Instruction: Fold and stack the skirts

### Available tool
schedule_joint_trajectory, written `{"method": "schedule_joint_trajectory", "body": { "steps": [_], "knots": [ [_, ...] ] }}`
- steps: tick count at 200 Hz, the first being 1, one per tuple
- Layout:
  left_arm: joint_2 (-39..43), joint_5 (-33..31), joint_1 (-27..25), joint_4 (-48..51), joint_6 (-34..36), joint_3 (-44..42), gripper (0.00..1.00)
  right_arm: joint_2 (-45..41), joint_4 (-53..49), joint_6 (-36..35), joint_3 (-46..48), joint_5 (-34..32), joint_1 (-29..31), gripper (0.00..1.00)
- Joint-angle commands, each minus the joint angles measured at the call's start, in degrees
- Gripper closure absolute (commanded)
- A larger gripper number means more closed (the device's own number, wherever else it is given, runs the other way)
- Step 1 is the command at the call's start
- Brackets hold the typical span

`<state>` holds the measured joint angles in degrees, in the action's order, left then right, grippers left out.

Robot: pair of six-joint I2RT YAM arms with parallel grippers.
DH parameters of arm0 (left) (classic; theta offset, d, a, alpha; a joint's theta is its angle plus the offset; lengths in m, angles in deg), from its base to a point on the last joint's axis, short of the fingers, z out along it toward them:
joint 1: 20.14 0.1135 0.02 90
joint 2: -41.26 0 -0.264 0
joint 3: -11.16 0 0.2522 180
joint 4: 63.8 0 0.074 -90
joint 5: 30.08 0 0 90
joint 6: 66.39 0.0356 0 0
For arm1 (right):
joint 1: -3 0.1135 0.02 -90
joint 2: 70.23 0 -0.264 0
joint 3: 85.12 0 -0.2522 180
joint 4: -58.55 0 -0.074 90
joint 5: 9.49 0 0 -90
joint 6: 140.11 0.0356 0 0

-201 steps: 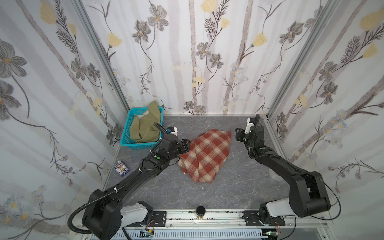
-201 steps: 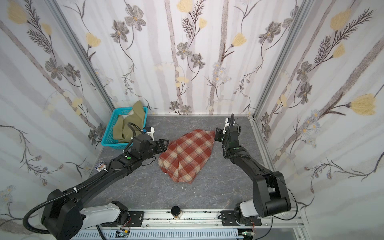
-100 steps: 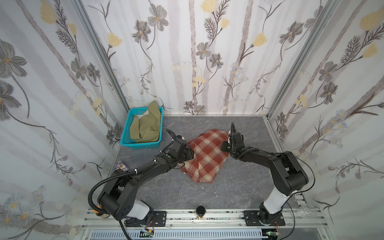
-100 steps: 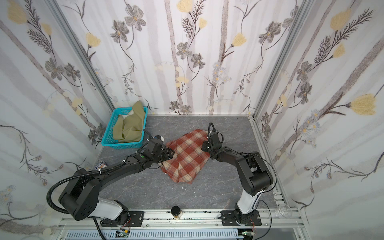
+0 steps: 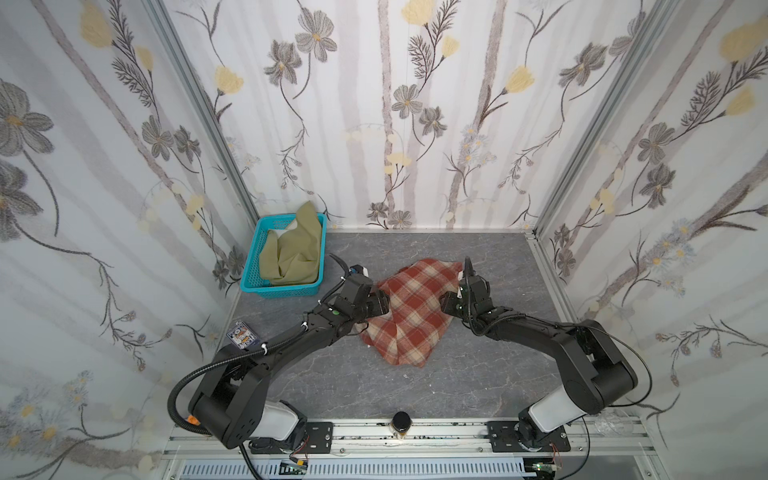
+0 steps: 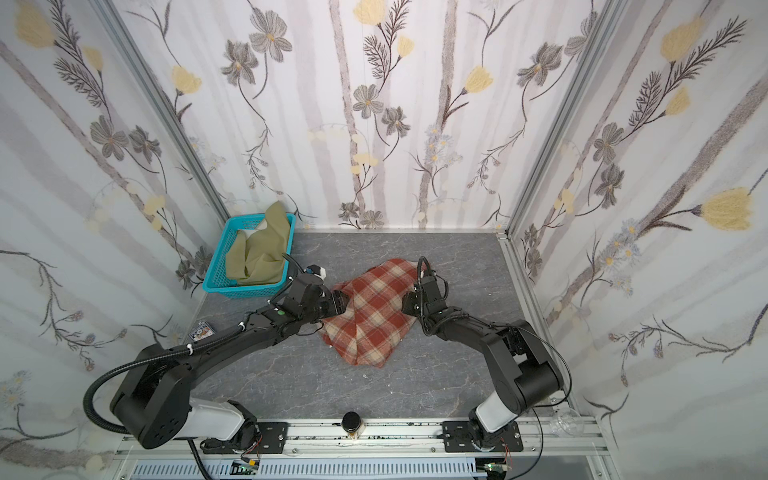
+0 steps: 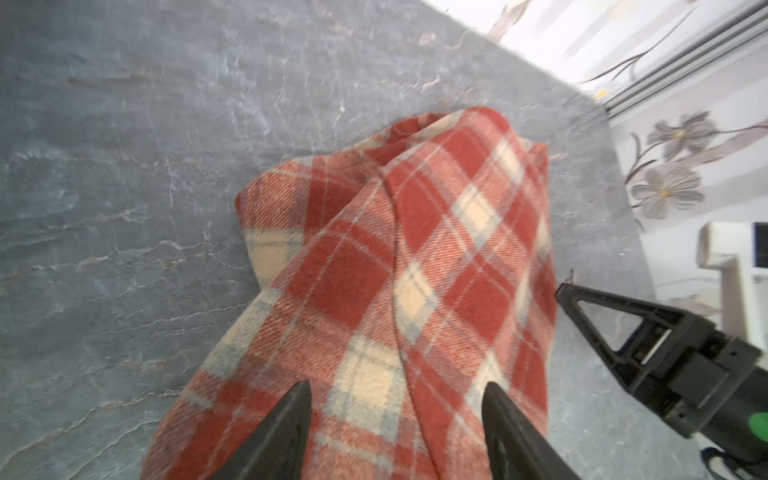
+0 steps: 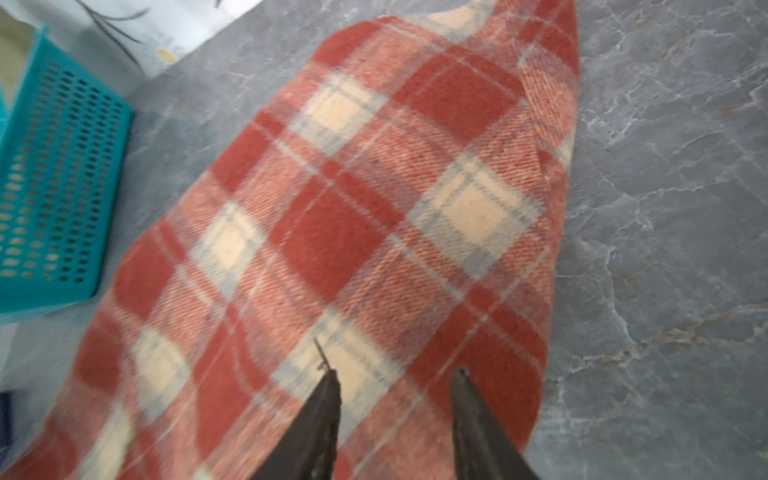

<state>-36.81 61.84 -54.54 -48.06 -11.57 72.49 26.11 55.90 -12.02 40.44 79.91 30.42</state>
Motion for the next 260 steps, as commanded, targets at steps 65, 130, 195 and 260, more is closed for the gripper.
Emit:
{"method": "schedule_joint_trajectory", "body": {
  "steps": [65, 130, 195, 260],
  "knots": [
    [-4.84, 5.00, -11.88, 7.86, 0.08, 1.88, 0.25, -7.15, -0.76, 1.85, 6.55, 3.06, 0.05, 0.42],
    [-11.87, -4.47, -14.28, 11.56, 1.67, 4.49, 0.25, -9.82, 0.81, 2.22, 7.55, 4.19, 0.09, 0.42],
    [-17.19, -8.41, -14.47, 11.56, 1.65, 6.58, 1.00, -12.41, 0.51, 2.33, 10.08, 3.31, 0.23, 0.43],
    [-7.99, -5.00, -13.49, 12.17, 0.04, 20.38, 1.00, -21.55, -6.14, -1.32, 12.52, -1.47, 5.10, 0.44]
  ]
}}
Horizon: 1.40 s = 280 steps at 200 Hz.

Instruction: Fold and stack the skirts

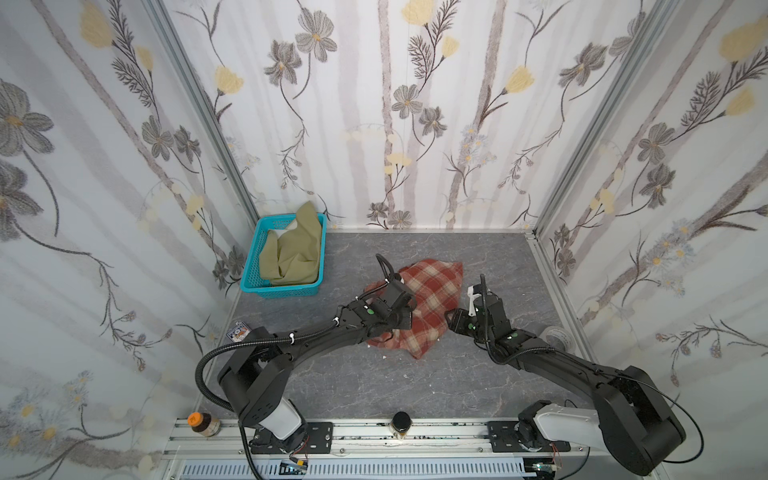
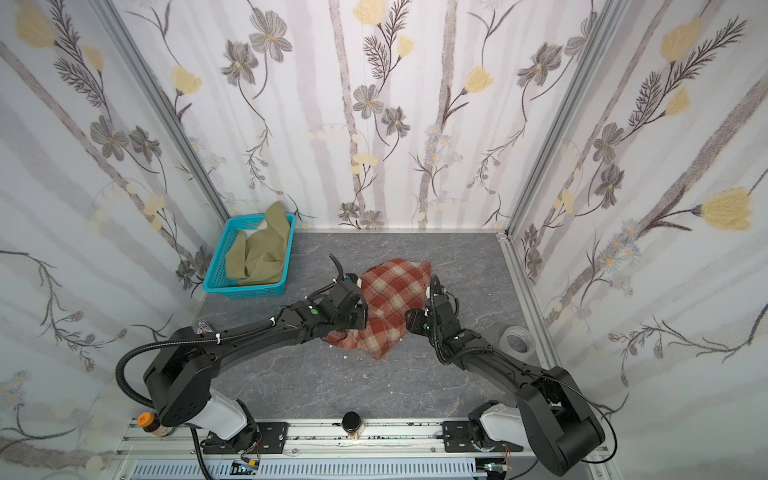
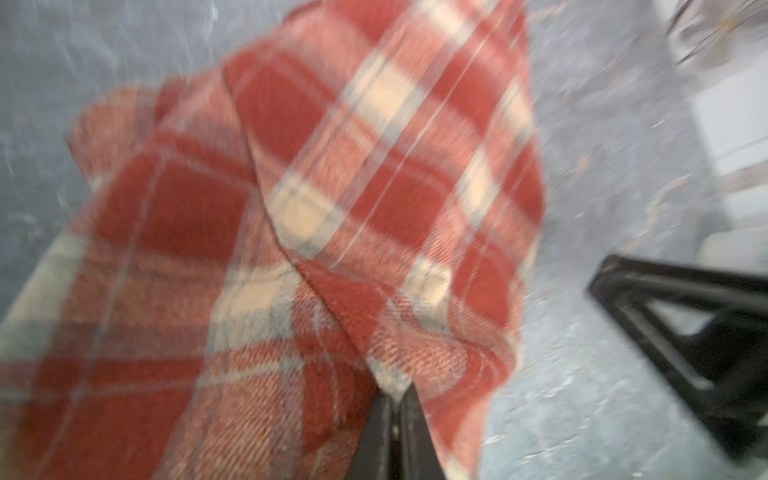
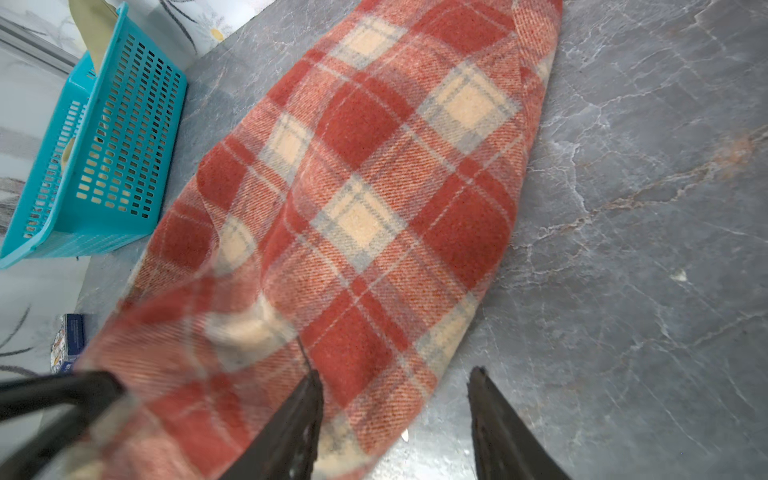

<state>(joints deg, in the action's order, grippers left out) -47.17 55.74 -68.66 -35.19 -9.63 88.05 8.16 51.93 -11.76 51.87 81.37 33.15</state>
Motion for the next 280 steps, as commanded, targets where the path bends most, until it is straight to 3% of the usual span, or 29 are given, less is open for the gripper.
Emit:
{"method": "schedule_joint_trajectory", "body": {
  "steps": [1, 18, 46, 74, 119, 132, 184, 205, 261, 280],
  "knots": [
    [2.46, 1.11, 0.62, -0.70, -1.96, 5.07, 1.00, -3.87, -2.28, -1.59, 1.24, -3.26, 2.59, 0.44],
    [4.12, -0.41, 1.09, -0.79, -3.36, 9.36, 1.00, -8.48, -1.97, -1.43, 3.32, -6.51, 6.05, 0.41],
    [4.99, -1.39, 1.73, -0.79, -5.03, 16.14, 1.00, -14.99, 1.92, 0.38, 6.65, -4.87, 9.52, 0.38],
    [5.36, -1.70, 2.24, -0.88, -7.50, 19.59, 1.00, -18.17, 5.43, -1.02, 7.12, -5.50, 14.26, 0.26],
    [5.31, -2.51, 2.45, -0.97, -10.67, 23.16, 1.00, -11.31, 12.60, -2.99, 2.73, -7.18, 19.65, 0.24],
    [4.94, -3.29, 2.46, -1.14, -11.32, 24.73, 1.00, -8.39, 14.75, -4.27, 0.82, -7.16, 21.56, 0.18],
    [3.02, -4.87, 2.46, -1.91, -12.56, 31.32, 1.00, 1.90, 15.54, -5.62, -5.95, -15.40, 27.01, 0.16],
    [2.39, -5.50, 2.46, -2.06, -12.29, 33.71, 1.00, 2.73, 15.13, -4.84, -5.88, -17.92, 27.87, 0.16],
    [2.06, -5.75, 2.53, -2.26, -10.73, 38.10, 1.00, 0.59, 5.13, -0.59, -4.26, -32.73, 28.91, 0.14],
    [2.53, -5.59, 2.55, -2.35, -10.87, 38.55, 1.00, 0.75, 6.43, -1.37, -3.43, -33.77, 28.81, 0.17]
  ]
}}
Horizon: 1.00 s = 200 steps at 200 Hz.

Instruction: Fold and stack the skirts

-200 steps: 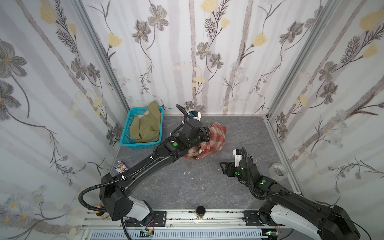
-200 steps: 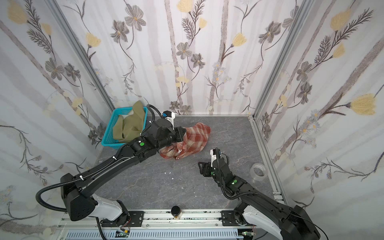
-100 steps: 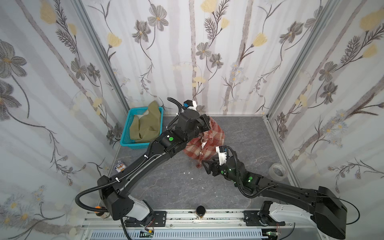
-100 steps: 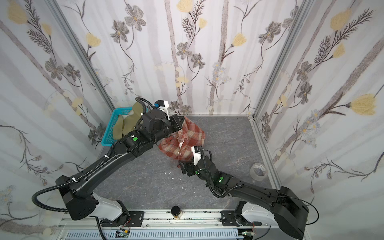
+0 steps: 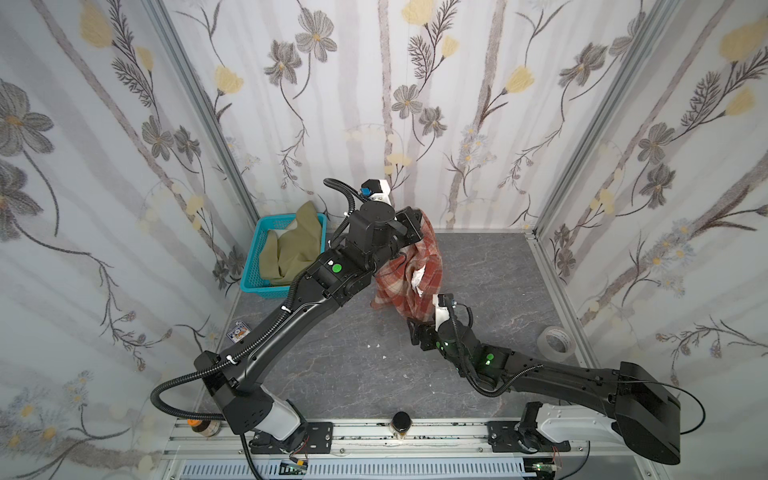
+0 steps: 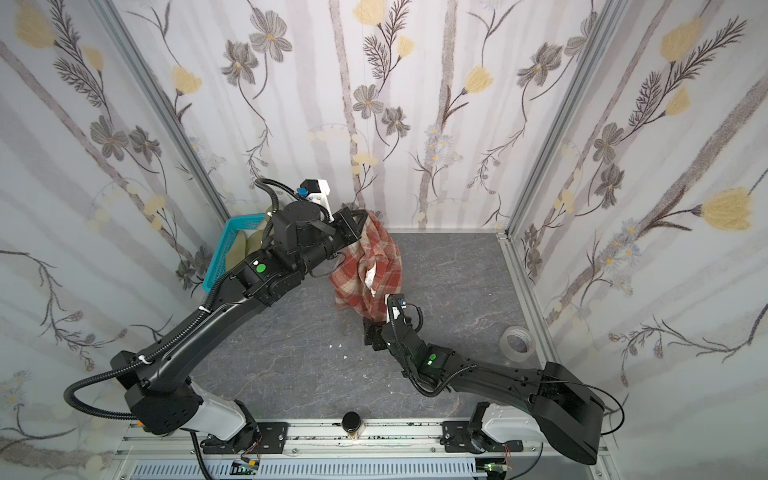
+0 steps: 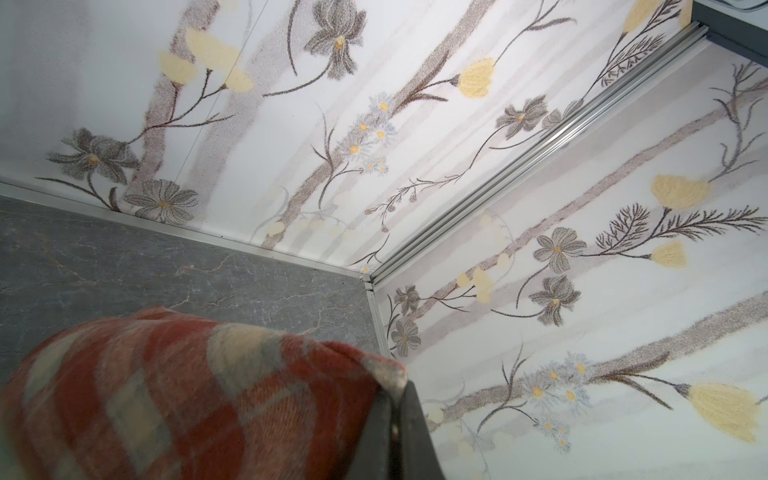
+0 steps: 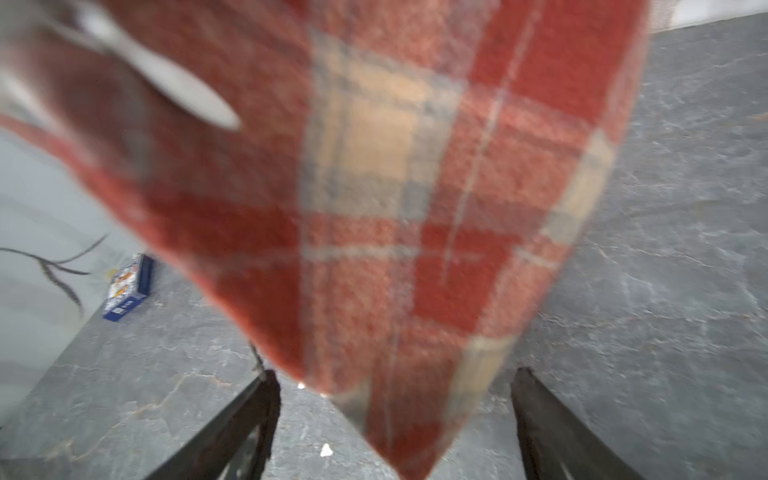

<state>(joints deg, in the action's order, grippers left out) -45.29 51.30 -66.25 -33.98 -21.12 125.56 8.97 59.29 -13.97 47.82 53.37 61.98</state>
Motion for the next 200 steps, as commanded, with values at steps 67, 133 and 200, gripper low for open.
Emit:
{"method": "schedule_joint_trajectory", "body": {
  "steps": [67, 133, 200],
  "knots": [
    [2.49, -2.00, 0.49, -3.92, 1.39, 1.83, 1.00, 5.18, 5.53, -3.78, -1.49, -4.71, -1.12, 0.33],
    [6.34, -4.19, 2.89, -4.01, 2.72, -1.49, 1.00, 4.68, 5.97, -10.58, -4.18, -4.94, -5.77, 1.00],
    [9.89, -4.67, 9.87, -4.69, 2.89, -9.06, 1.00, -6.74, -6.81, -21.41, -8.44, 4.76, -10.86, 1.00]
  ]
}}
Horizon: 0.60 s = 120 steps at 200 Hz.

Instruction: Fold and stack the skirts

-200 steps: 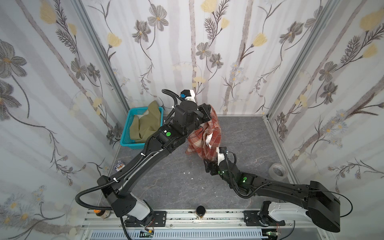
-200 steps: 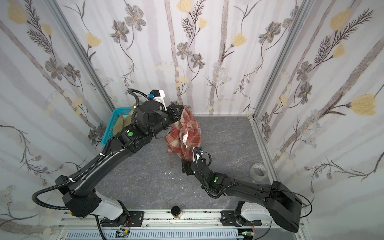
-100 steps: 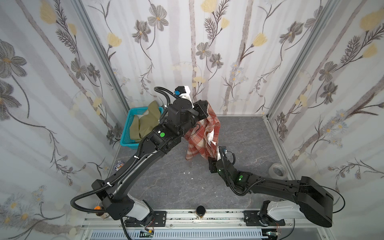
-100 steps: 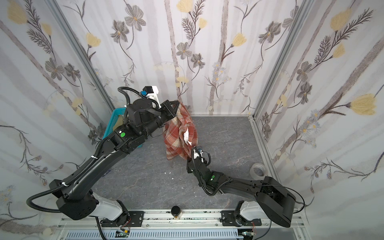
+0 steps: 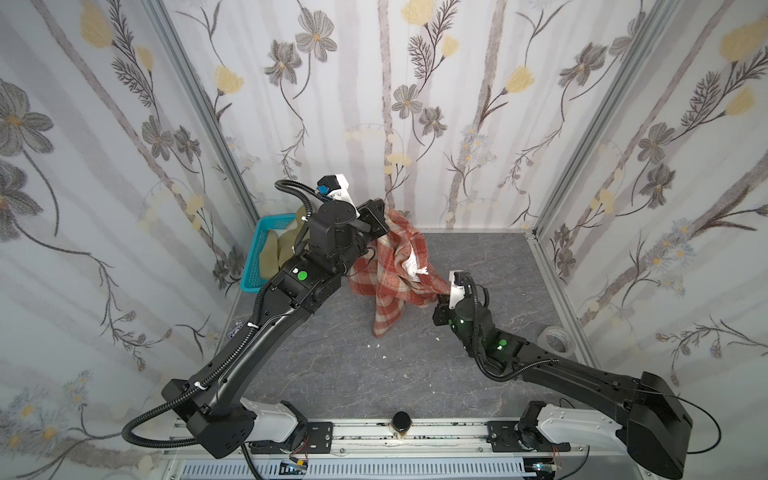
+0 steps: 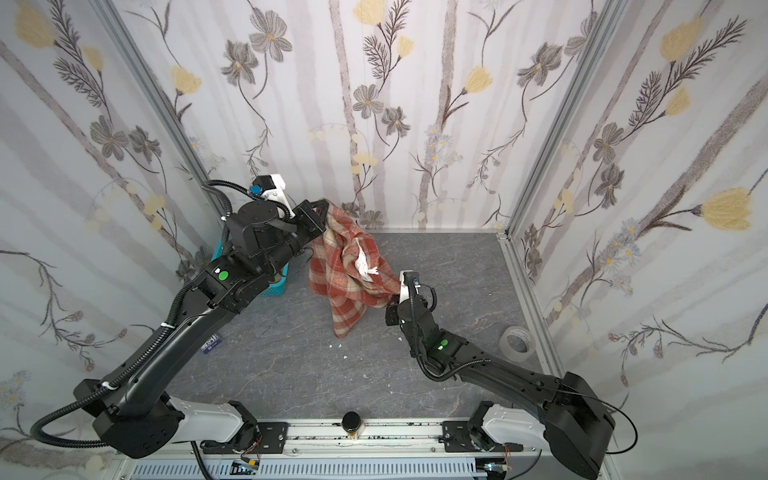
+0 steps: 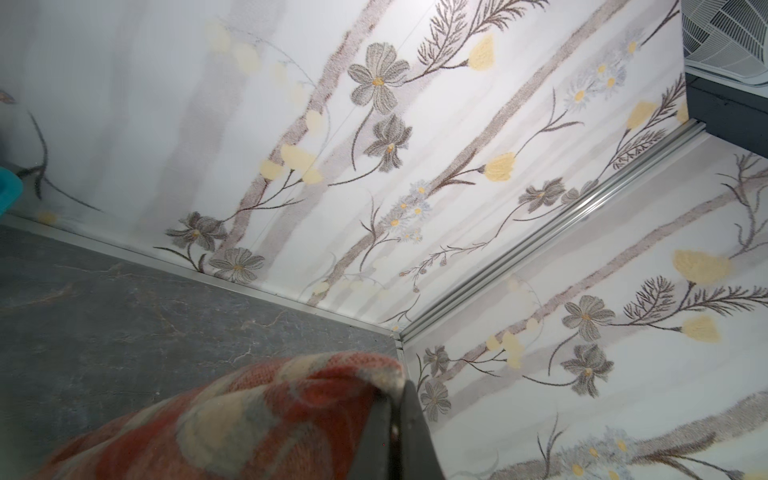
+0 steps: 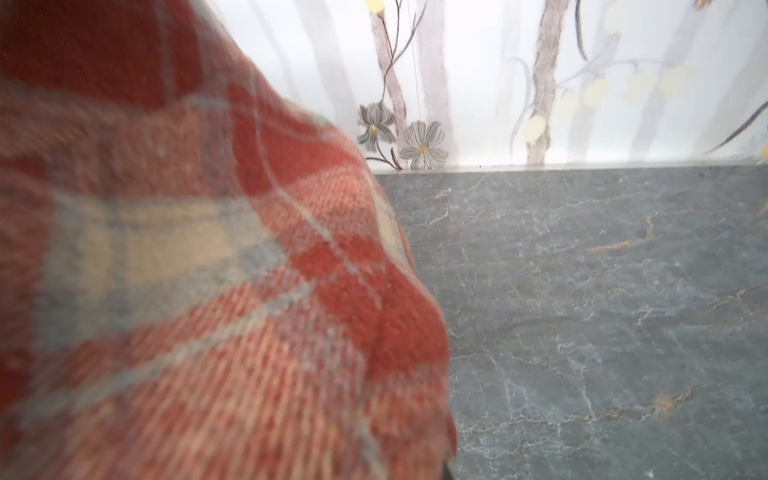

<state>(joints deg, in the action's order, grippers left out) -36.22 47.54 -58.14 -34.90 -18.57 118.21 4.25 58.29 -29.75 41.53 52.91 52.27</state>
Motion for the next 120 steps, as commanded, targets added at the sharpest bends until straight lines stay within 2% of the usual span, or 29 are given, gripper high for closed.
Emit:
{"method": "schedule_joint_trajectory", "body": {
  "steps": [1, 20, 57, 84, 120],
  "knots": [
    [0.83, -0.90, 1.86, -3.79, 0.34, -1.80, 1.00, -2.04, -6.05, -5.79, -2.28, 5.29, -1.22, 1.00],
    [0.33, -0.14, 3.65, -4.38, 0.33, -3.15, 1.00, -3.26, -9.03, -7.47, -4.09, 6.13, -1.83, 1.00],
    [-3.75, 2.44, 7.41, -9.28, 0.60, -3.33, 1.00, -2.38, -10.78, -10.32, -9.44, 8.53, -11.59, 1.00],
    [-9.32, 7.83, 10.55, -17.05, 1.03, -2.11, 1.00, 0.98, -11.02, -14.42, -15.65, 9.04, -18.85, 1.00],
    [-16.65, 12.92, 13.01, -23.57, 0.96, 2.90, 1.00, 5.89, -12.28, -19.01, -25.84, 7.61, -23.68, 1.00]
  ]
}}
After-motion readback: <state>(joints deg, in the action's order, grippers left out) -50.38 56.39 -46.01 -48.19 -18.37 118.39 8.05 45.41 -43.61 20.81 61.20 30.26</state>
